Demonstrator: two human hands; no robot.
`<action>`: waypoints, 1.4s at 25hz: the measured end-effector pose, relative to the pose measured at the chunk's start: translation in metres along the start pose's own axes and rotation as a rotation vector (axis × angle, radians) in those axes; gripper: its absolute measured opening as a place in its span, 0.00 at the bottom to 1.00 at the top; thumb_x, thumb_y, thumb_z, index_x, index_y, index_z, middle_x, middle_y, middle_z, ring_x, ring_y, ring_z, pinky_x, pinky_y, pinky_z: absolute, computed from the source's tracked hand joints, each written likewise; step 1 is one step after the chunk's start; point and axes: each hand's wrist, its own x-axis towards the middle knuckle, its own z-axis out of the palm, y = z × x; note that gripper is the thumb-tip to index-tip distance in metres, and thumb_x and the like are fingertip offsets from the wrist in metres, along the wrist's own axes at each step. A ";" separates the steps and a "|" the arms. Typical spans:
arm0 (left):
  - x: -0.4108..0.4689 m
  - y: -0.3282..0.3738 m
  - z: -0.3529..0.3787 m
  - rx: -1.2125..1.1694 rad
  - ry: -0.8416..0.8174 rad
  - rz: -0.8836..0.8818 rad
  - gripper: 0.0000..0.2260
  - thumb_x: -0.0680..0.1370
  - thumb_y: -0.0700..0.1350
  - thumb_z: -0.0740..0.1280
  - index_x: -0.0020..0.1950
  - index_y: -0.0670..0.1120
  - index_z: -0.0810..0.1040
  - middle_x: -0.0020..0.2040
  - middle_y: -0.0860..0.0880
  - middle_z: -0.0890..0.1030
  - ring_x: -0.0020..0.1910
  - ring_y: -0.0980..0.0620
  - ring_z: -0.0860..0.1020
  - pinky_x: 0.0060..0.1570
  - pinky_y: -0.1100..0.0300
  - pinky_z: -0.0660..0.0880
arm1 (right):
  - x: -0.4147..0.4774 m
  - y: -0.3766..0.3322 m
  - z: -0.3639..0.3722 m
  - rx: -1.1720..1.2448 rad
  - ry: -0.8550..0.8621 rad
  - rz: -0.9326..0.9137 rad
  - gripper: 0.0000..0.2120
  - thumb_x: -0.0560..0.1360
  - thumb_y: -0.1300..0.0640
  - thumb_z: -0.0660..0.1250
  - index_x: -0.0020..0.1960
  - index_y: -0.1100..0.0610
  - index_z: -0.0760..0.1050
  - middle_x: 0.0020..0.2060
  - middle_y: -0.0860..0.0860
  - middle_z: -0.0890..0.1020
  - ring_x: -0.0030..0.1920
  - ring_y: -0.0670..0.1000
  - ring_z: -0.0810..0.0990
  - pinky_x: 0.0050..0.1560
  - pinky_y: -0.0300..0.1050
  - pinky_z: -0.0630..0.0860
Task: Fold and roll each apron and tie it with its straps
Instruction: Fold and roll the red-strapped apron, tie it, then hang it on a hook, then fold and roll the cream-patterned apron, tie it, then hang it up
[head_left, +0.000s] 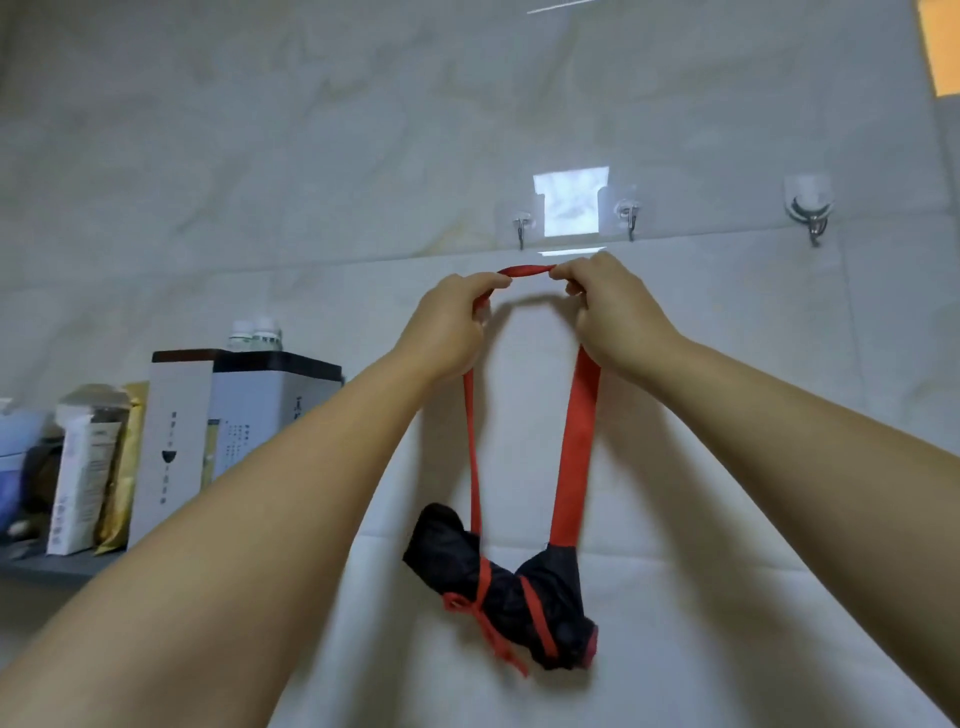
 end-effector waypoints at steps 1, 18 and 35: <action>0.008 -0.002 -0.001 -0.008 0.022 -0.009 0.26 0.76 0.30 0.56 0.70 0.51 0.73 0.57 0.46 0.75 0.55 0.49 0.74 0.54 0.60 0.71 | 0.007 -0.001 0.002 0.001 0.013 -0.007 0.27 0.75 0.73 0.54 0.70 0.57 0.69 0.60 0.57 0.72 0.60 0.53 0.73 0.60 0.45 0.69; 0.025 -0.003 0.025 -0.277 0.186 -0.172 0.05 0.74 0.45 0.66 0.49 0.50 0.78 0.54 0.54 0.66 0.54 0.52 0.75 0.56 0.57 0.74 | 0.017 -0.008 0.036 -0.047 0.093 0.063 0.18 0.74 0.60 0.61 0.62 0.49 0.74 0.59 0.51 0.67 0.63 0.54 0.64 0.59 0.38 0.60; -0.157 0.209 0.153 -0.245 0.076 0.564 0.18 0.79 0.45 0.62 0.69 0.44 0.74 0.74 0.43 0.68 0.75 0.44 0.63 0.70 0.48 0.62 | -0.275 0.052 -0.163 -0.531 0.089 0.292 0.26 0.76 0.56 0.59 0.74 0.56 0.65 0.72 0.59 0.66 0.70 0.59 0.65 0.67 0.54 0.67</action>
